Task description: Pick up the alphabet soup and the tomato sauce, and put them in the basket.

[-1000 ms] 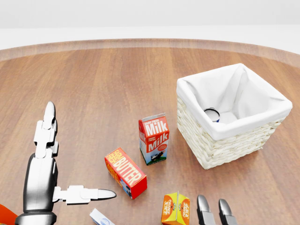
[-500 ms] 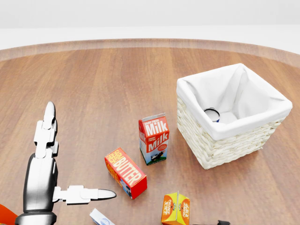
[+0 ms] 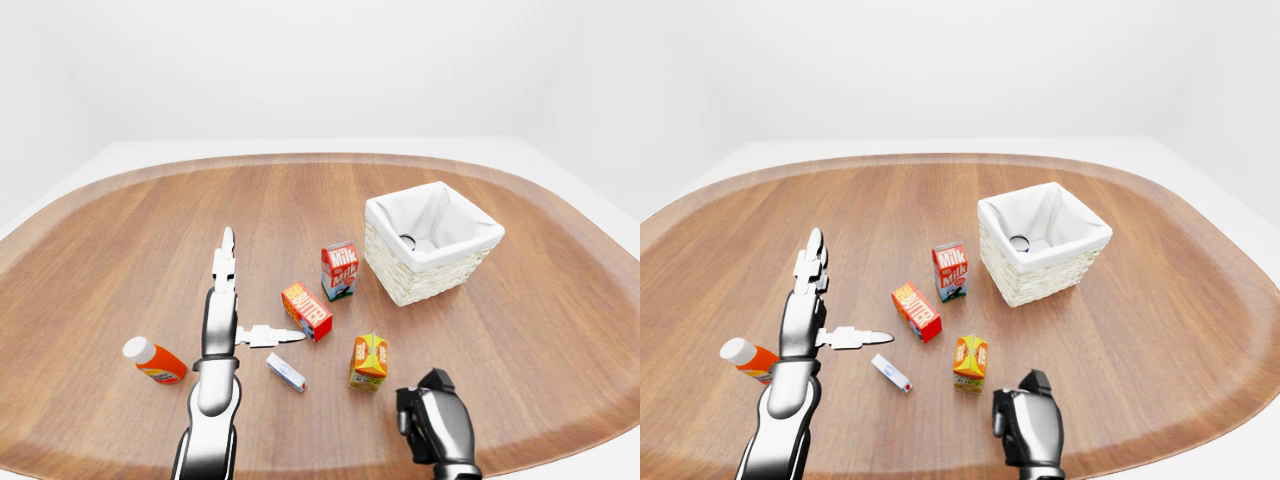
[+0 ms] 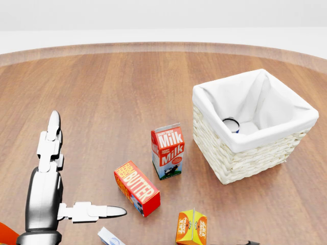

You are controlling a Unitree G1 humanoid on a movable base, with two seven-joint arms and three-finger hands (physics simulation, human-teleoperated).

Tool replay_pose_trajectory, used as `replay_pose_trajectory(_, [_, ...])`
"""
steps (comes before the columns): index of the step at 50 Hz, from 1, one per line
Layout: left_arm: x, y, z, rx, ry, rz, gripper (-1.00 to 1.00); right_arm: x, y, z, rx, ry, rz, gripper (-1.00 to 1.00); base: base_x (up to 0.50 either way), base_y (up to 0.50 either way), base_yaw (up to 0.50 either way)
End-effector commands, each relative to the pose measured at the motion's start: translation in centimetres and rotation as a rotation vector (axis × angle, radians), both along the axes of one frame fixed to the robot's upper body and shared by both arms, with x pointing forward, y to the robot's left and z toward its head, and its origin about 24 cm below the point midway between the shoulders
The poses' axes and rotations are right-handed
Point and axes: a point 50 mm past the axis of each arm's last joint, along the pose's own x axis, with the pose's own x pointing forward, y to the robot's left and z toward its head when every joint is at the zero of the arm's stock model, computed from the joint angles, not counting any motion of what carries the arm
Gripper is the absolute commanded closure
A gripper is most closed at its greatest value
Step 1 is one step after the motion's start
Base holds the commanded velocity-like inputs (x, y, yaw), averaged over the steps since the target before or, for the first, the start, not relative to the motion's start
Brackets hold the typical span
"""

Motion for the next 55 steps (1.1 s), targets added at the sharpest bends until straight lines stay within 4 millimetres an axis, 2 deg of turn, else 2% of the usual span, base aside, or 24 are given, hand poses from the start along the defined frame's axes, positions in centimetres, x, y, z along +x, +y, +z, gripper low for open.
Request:
replay_pose_trajectory(1, [-0.1,0.1,0.1,-0.004,-0.004,0.002,-1.00,-0.5,-0.4,1.7,0.092,-0.055,-0.072,1.00,0.00,0.00,0.00])
replay_pose_trajectory(10, [-0.1,0.1,0.1,-0.004,-0.004,0.002,-1.00,-0.5,-0.9,2.0,0.113,-0.067,-0.113,1.00,0.00,0.00,0.00])
replay_pose_trajectory(16, [-0.1,0.1,0.1,-0.004,-0.004,0.002,-1.00,-0.6,-1.3,2.9,0.171,-0.101,-0.167,1.00,0.00,0.00,0.00])
replay_pose_trajectory(35, [-0.1,0.1,0.1,-0.003,-0.003,0.000,-1.00,-0.6,-2.0,4.0,0.359,-0.035,-0.226,1.00,0.00,0.00,0.00])
replay_pose_trajectory(55, [-0.2,0.1,0.0,-0.003,0.001,0.000,-1.00,0.7,-2.7,4.9,0.550,-0.019,-0.244,1.00,0.00,0.00,0.00])
